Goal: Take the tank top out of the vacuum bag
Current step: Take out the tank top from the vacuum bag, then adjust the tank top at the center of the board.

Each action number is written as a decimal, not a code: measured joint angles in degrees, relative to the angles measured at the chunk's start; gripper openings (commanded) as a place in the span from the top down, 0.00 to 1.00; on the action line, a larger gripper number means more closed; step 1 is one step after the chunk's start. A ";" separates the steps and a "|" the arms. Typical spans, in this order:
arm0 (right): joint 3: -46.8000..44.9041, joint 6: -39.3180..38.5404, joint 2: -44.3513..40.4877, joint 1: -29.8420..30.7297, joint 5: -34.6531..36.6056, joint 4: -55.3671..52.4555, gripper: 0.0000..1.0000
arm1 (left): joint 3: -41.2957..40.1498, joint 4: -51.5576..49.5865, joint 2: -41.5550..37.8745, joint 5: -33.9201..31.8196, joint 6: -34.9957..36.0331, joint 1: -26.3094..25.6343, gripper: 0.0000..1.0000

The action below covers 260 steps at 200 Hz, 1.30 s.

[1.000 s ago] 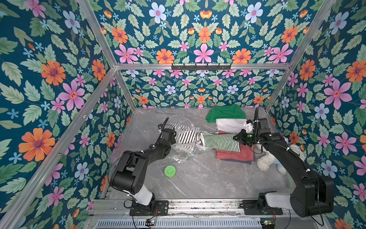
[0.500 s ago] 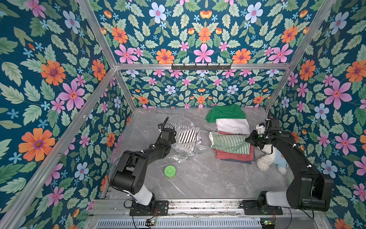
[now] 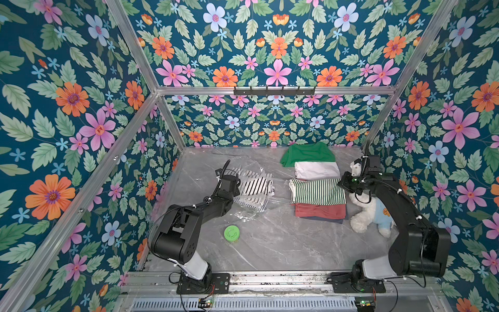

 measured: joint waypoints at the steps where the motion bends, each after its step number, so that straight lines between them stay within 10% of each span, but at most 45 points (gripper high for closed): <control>1: -0.07 -0.02 0.15 0.00 0.20 -0.04 0.45 | 0.00 0.00 0.00 0.02 0.00 0.00 1.00; 32: -2.21 0.00 0.13 0.02 6.21 -2.05 0.13 | 0.07 0.00 0.07 0.39 0.02 0.02 1.00; 98: -6.97 0.22 -14.73 4.66 8.28 -1.73 0.16 | 0.57 0.26 1.33 0.85 0.17 0.04 1.00; 159: -4.68 -0.90 -6.78 22.64 7.56 2.01 0.22 | 0.59 0.59 0.92 1.46 0.15 0.04 1.00; 260: -0.02 -31.39 6.36 40.70 33.20 1.92 0.32 | -0.26 0.59 -0.04 0.94 0.28 0.04 1.00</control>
